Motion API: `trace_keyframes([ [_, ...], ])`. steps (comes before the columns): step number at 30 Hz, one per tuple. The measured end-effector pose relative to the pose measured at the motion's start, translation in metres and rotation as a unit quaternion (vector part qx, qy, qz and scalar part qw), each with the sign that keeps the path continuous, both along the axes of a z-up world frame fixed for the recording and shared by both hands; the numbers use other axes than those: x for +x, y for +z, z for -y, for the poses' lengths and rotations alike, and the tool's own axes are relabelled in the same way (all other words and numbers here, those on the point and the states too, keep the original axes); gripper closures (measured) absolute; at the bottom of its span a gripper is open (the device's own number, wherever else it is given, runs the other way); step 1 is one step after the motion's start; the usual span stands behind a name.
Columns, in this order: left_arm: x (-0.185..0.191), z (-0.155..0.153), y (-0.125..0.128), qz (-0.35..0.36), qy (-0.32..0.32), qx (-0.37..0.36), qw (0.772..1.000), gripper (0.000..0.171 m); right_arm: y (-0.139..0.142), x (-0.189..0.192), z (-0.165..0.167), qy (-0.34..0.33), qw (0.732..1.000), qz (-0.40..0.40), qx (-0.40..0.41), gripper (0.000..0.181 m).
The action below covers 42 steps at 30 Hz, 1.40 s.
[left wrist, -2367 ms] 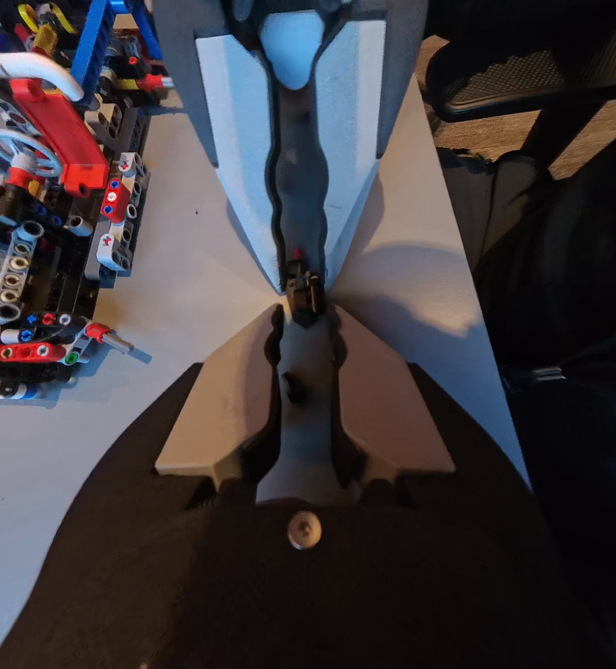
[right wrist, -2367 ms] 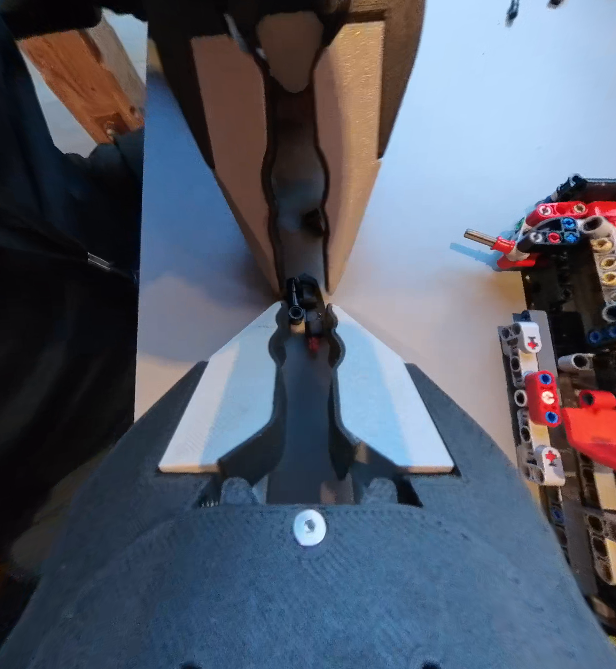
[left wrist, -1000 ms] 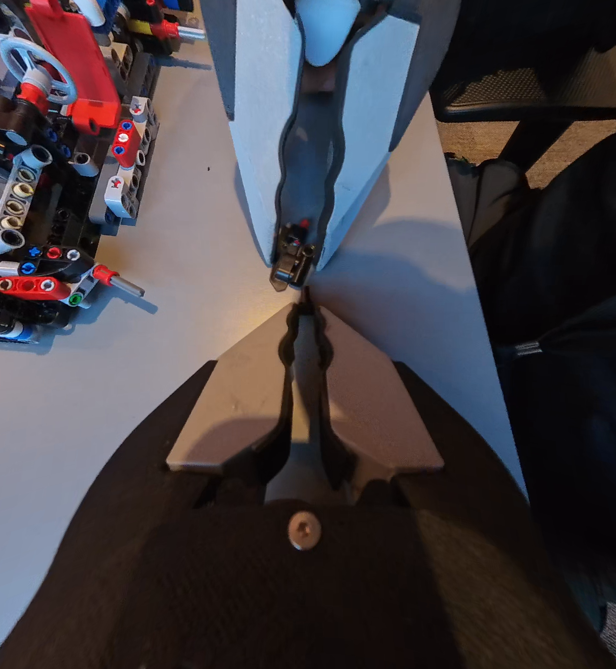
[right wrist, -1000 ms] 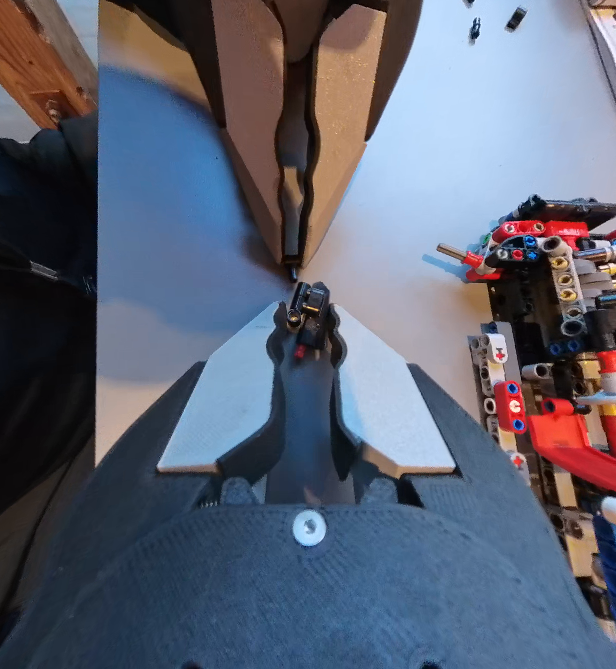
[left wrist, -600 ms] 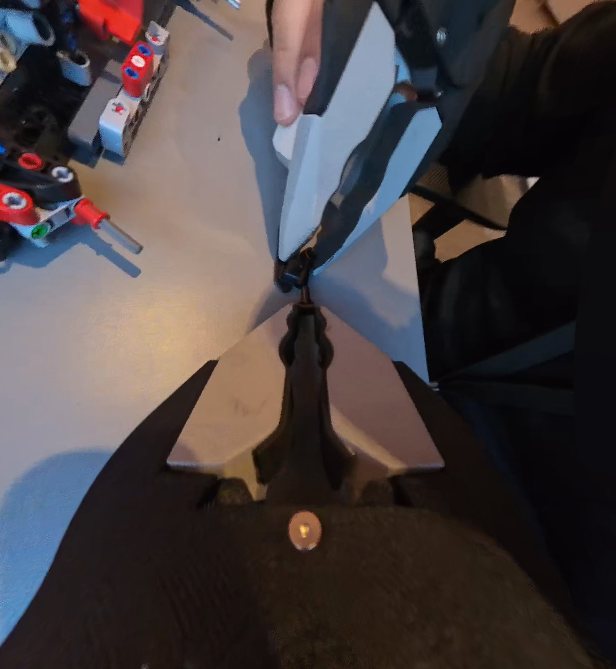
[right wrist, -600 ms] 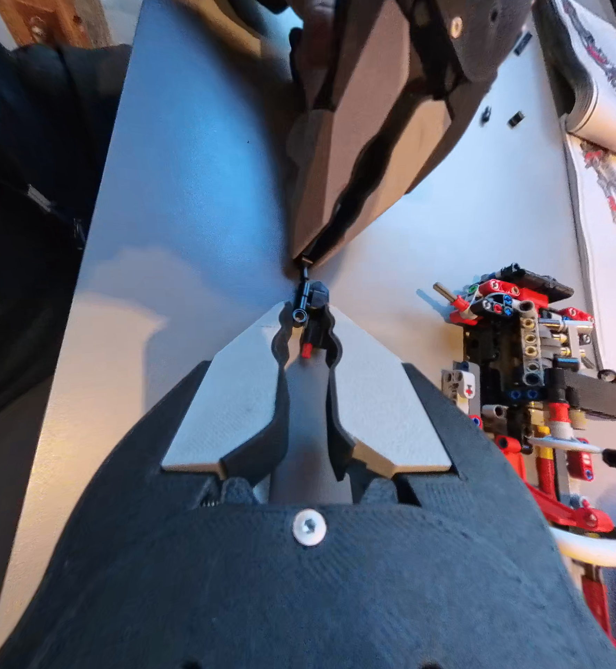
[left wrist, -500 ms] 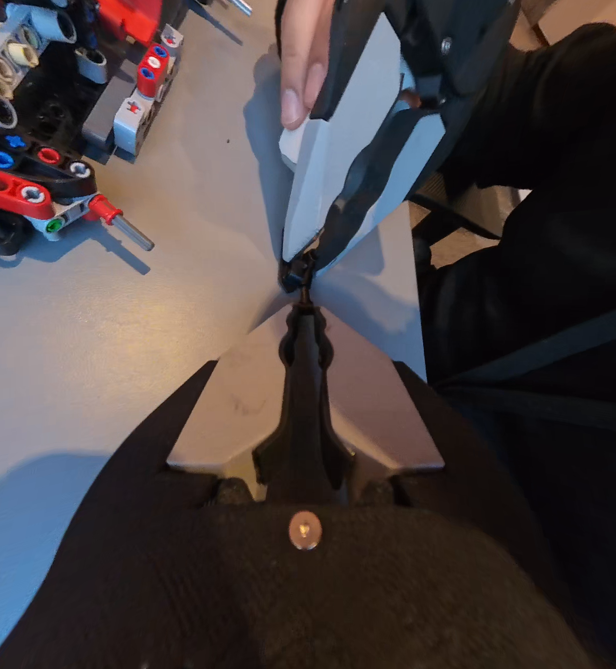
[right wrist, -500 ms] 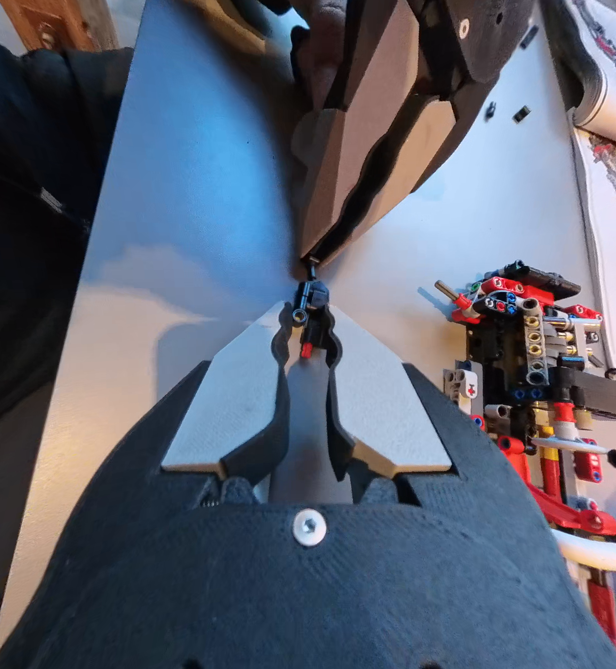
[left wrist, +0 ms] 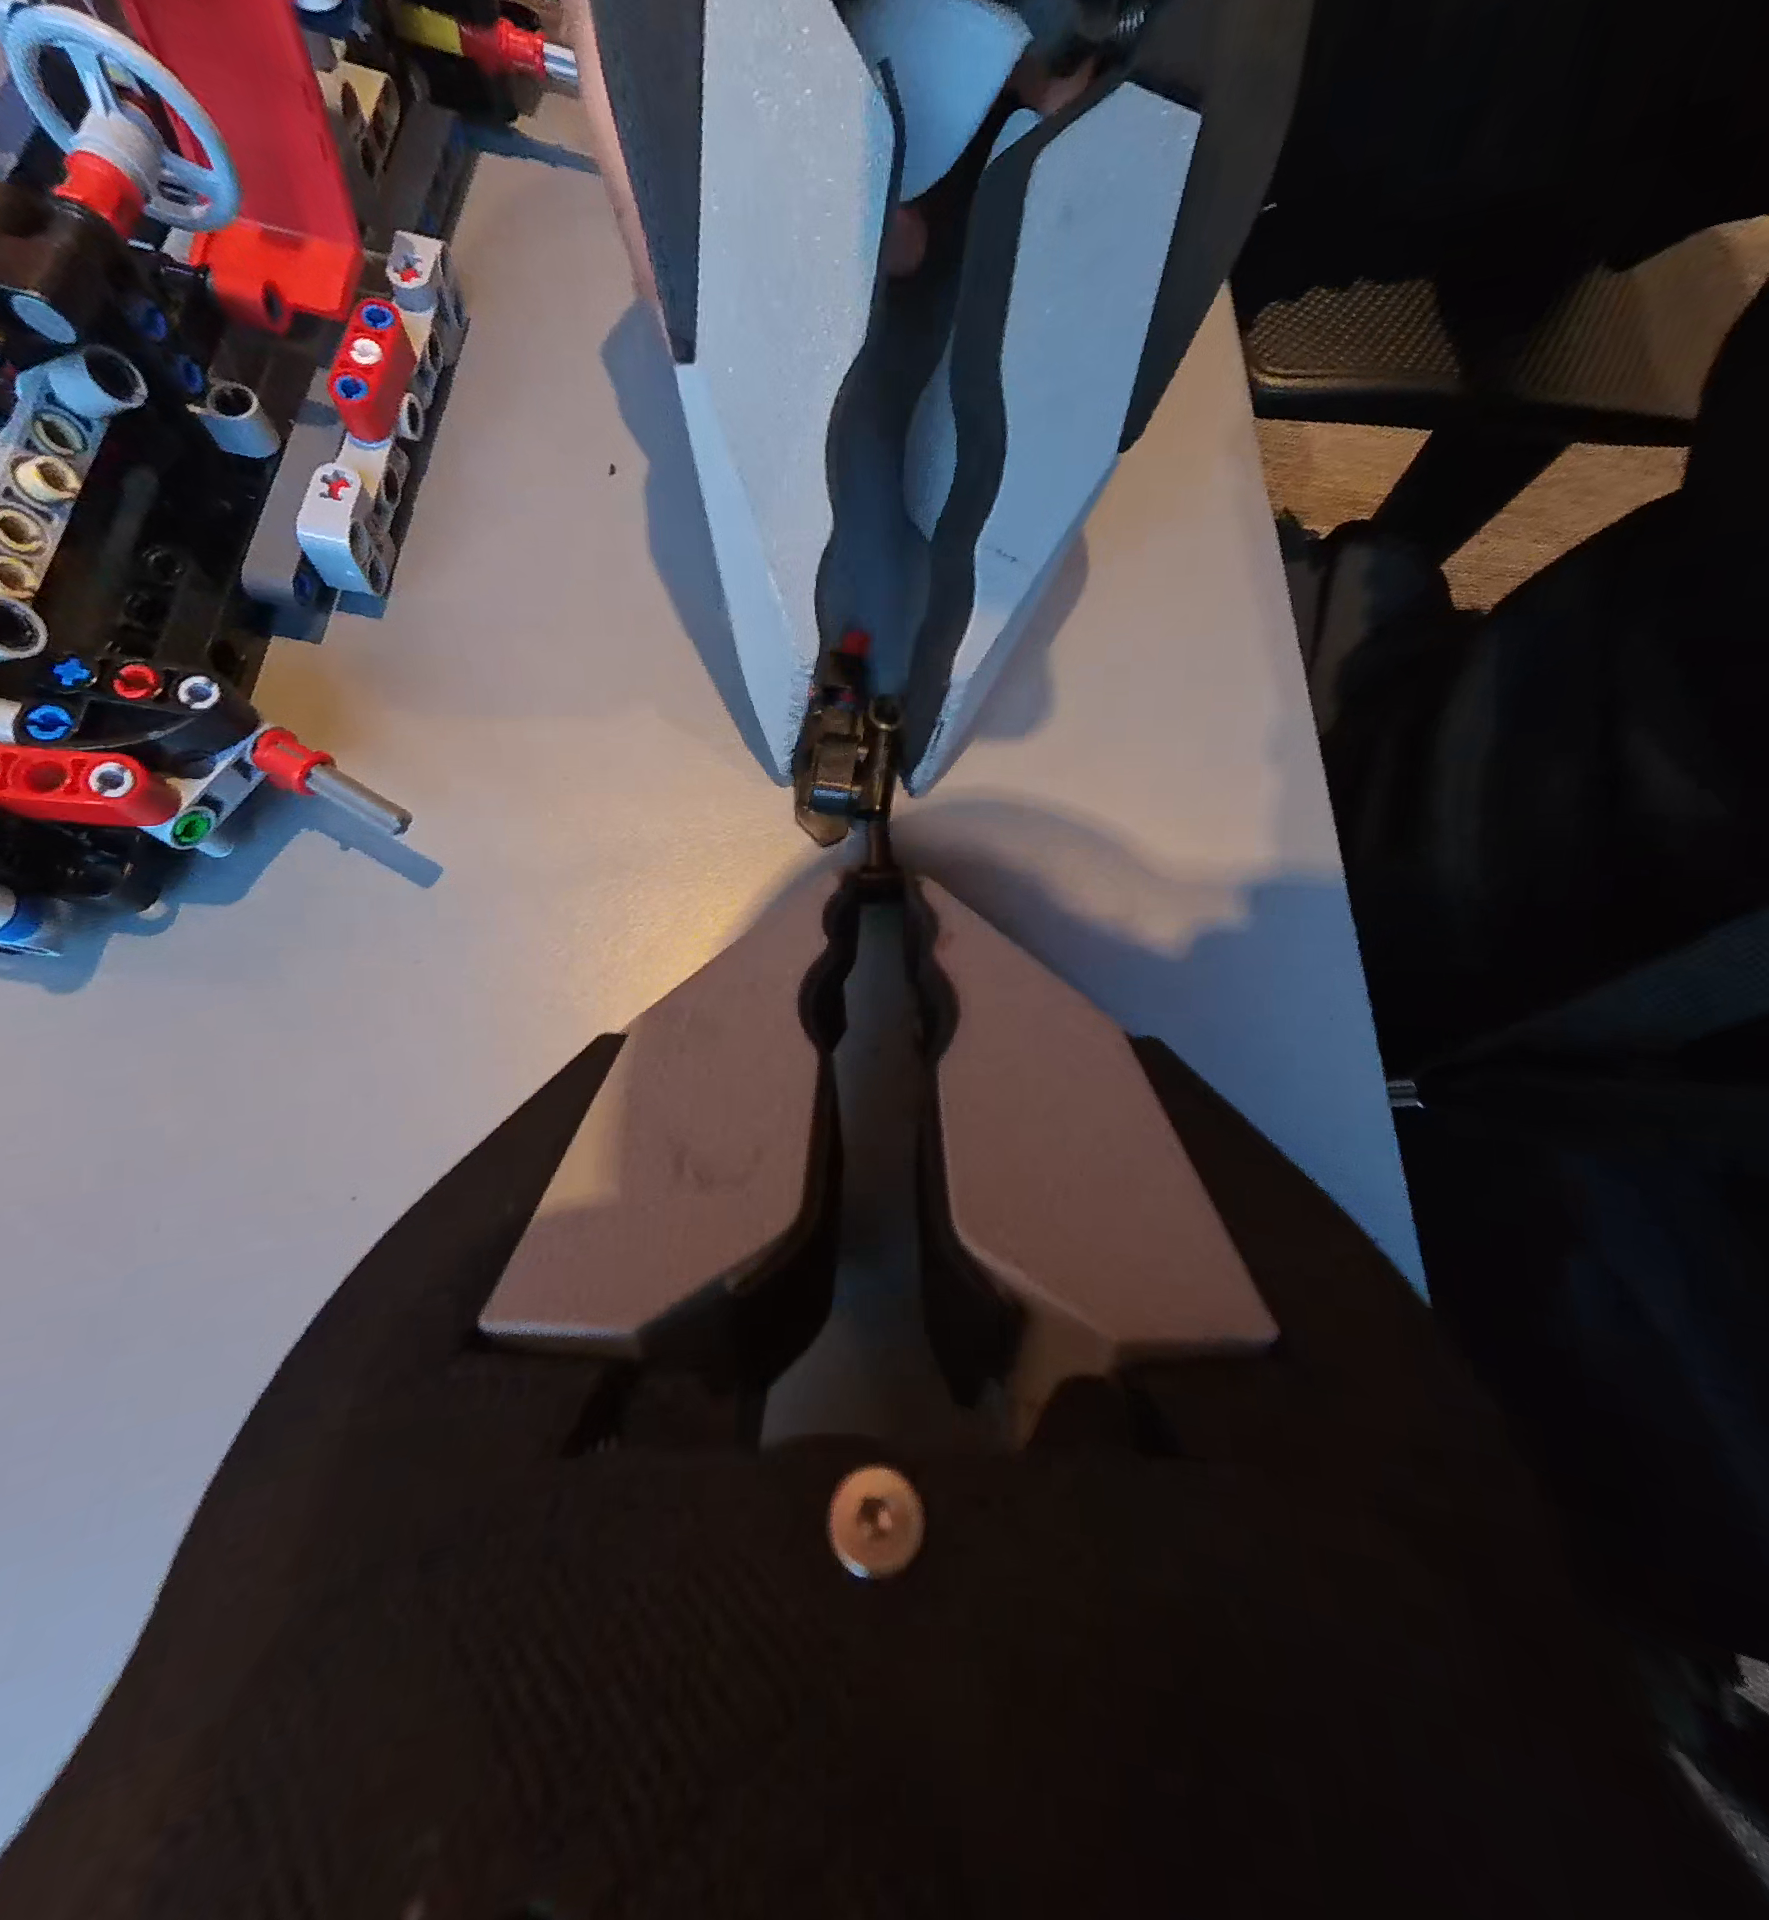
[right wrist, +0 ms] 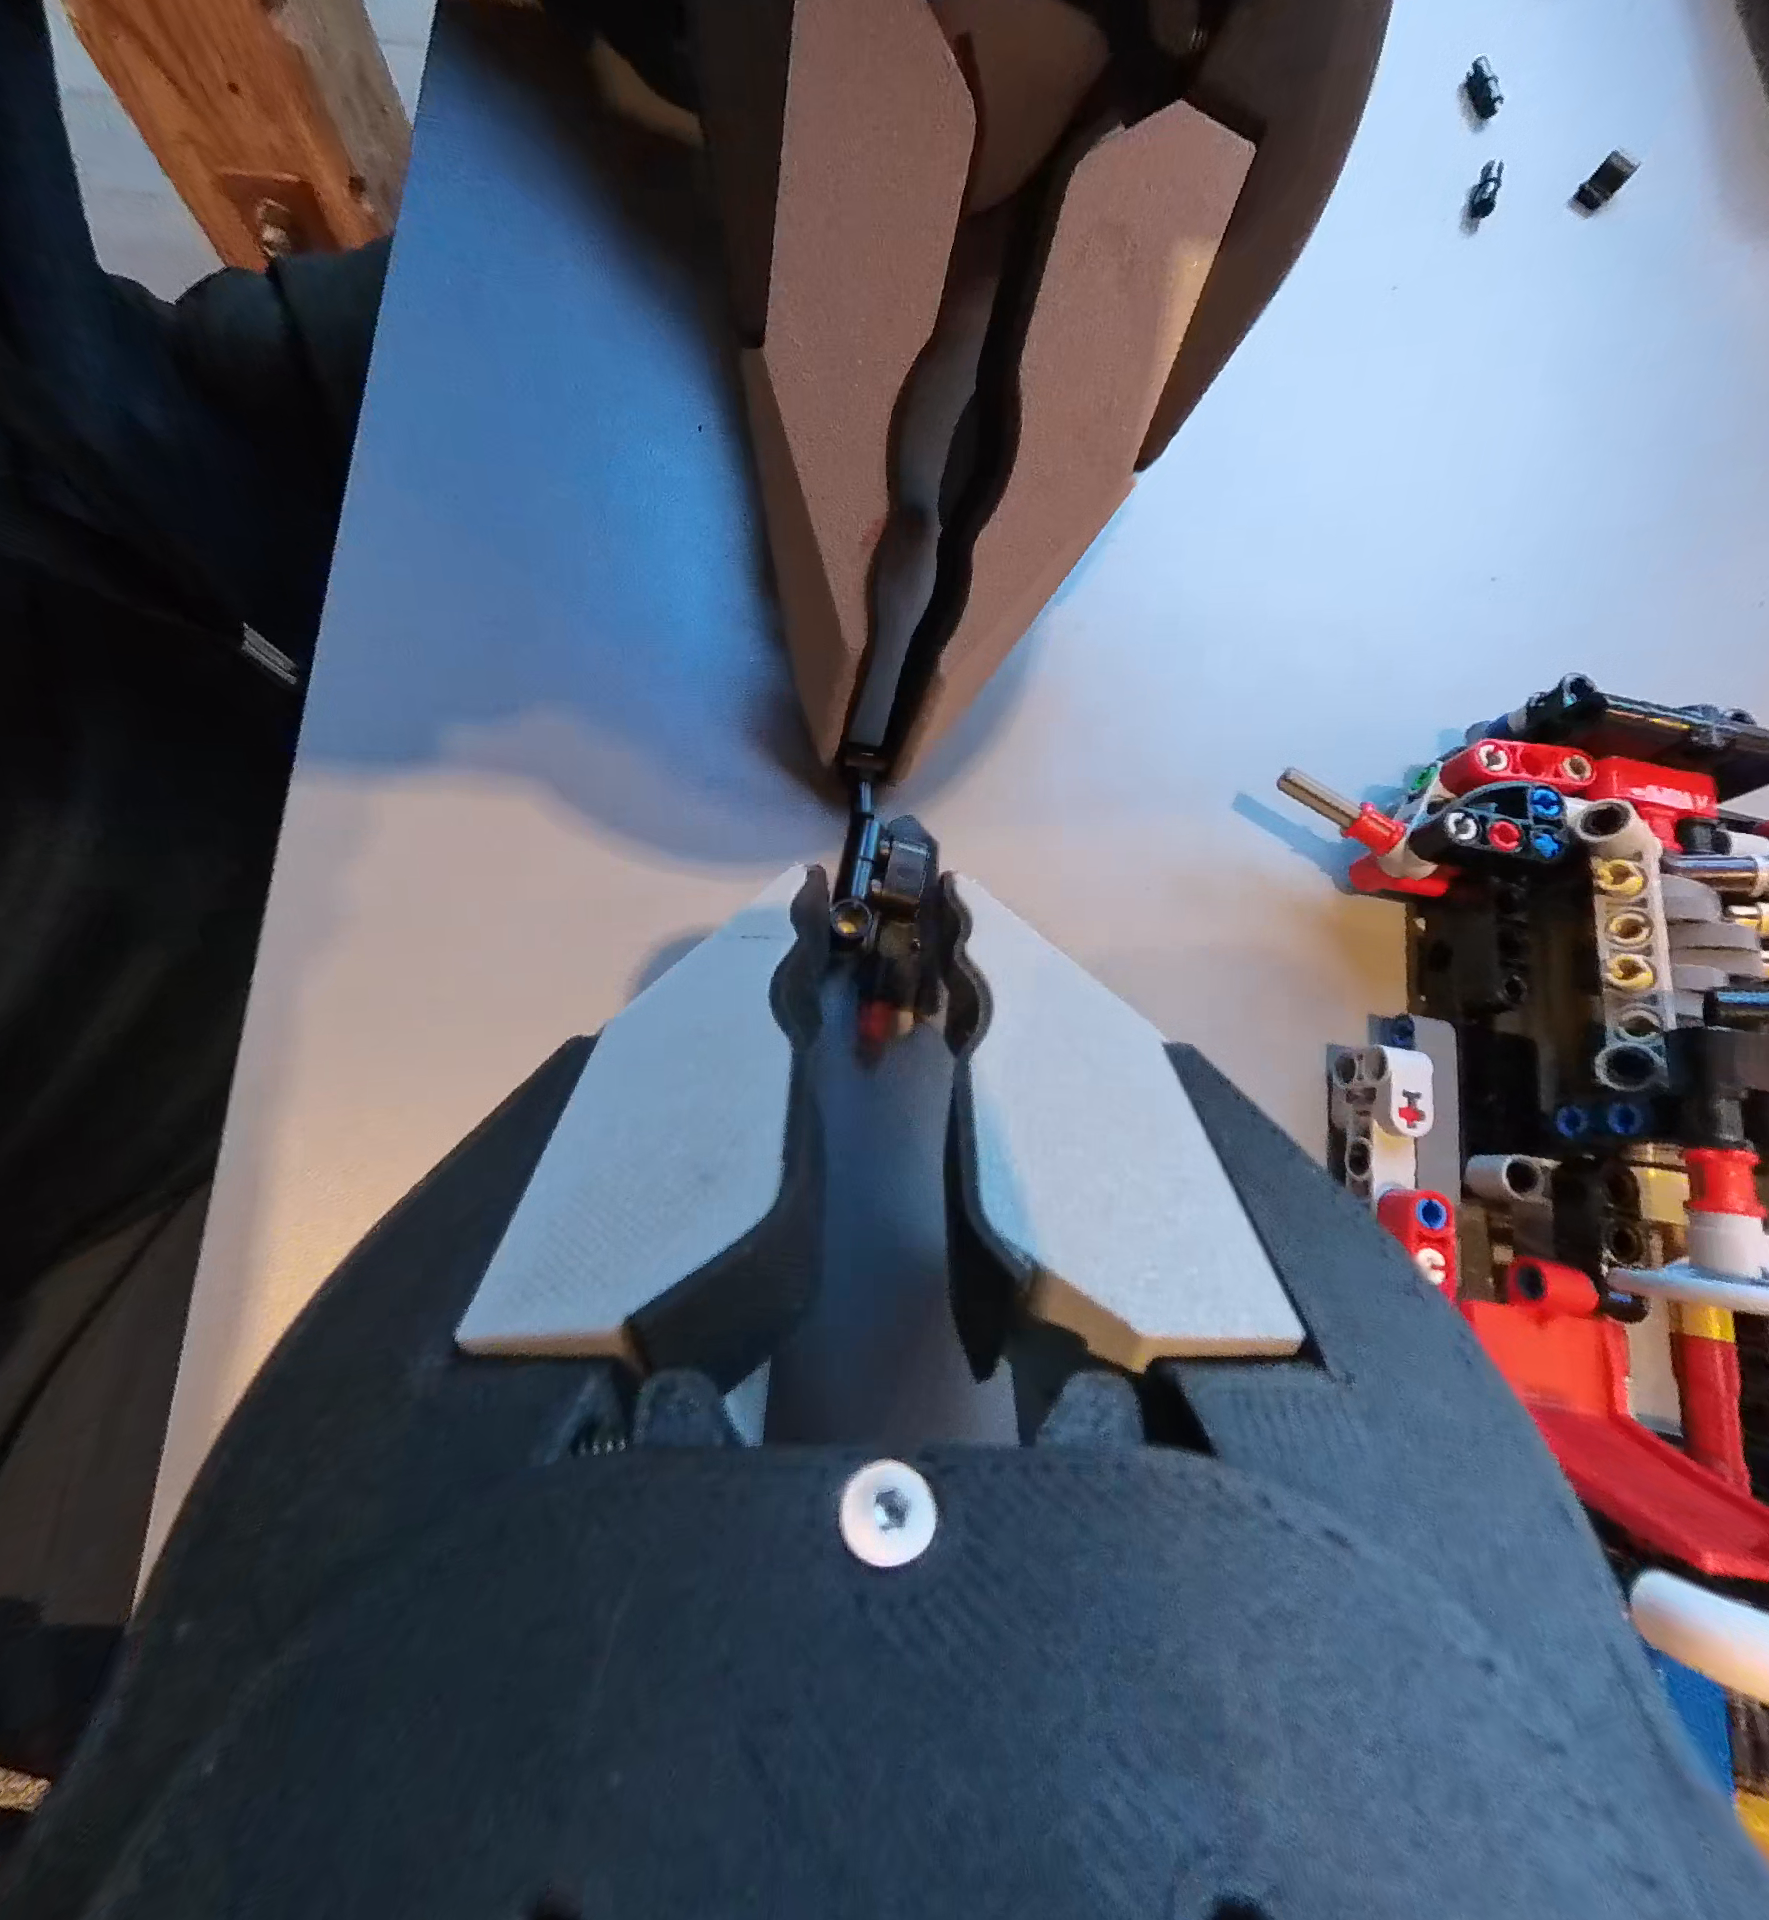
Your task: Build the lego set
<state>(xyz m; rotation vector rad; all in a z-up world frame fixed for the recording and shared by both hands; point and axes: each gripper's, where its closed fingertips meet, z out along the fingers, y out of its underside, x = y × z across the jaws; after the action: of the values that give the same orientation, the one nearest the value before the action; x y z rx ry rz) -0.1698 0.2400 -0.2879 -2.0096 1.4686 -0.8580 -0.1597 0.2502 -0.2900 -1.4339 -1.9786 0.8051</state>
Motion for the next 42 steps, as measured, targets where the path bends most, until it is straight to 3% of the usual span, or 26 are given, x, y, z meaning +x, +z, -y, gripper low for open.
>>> trace_keyframes([
  [15, 0.0019, -0.0014, -0.0016, -0.051, -0.020, 0.069, 0.996, 0.166, 0.0002, -0.0011, 0.0003, 0.005, 1.000, -0.004, 0.006, 0.166],
  [22, 0.0011, -0.0010, -0.0001, -0.018, 0.003, -0.013, 1.000, 0.167, 0.0010, -0.0028, -0.0002, -0.003, 0.998, -0.011, 0.060, 0.169],
  [33, -0.0002, -0.0017, 0.0010, 0.013, 0.012, -0.056, 0.998, 0.167, 0.0031, -0.0044, -0.0026, 0.003, 0.988, -0.032, 0.152, 0.169],
  [42, -0.0011, -0.0024, 0.0018, 0.018, 0.014, -0.054, 0.998, 0.167, 0.0028, -0.0031, -0.0034, 0.000, 0.990, -0.040, 0.138, 0.169],
])
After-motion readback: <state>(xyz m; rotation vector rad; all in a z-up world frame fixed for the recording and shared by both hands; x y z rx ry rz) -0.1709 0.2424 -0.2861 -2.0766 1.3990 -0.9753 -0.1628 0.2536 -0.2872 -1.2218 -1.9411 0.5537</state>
